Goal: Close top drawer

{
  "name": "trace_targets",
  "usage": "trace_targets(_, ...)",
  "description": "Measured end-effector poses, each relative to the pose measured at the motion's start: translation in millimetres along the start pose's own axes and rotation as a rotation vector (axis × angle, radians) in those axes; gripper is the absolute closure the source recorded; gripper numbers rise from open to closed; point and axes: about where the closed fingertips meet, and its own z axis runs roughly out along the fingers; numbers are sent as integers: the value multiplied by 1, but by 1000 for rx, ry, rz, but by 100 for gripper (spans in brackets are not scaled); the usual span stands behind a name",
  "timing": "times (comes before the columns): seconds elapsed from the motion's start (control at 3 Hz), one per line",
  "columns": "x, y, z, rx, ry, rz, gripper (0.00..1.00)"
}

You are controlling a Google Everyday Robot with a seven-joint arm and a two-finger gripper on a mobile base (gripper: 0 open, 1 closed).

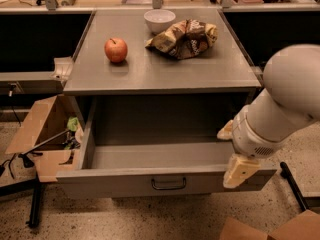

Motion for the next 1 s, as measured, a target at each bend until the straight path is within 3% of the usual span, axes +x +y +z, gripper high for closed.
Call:
trace_targets(0.33, 4, 13, 31, -32, -39, 20, 50)
trace_targets(1.0, 32, 25, 103, -127, -141, 128, 96)
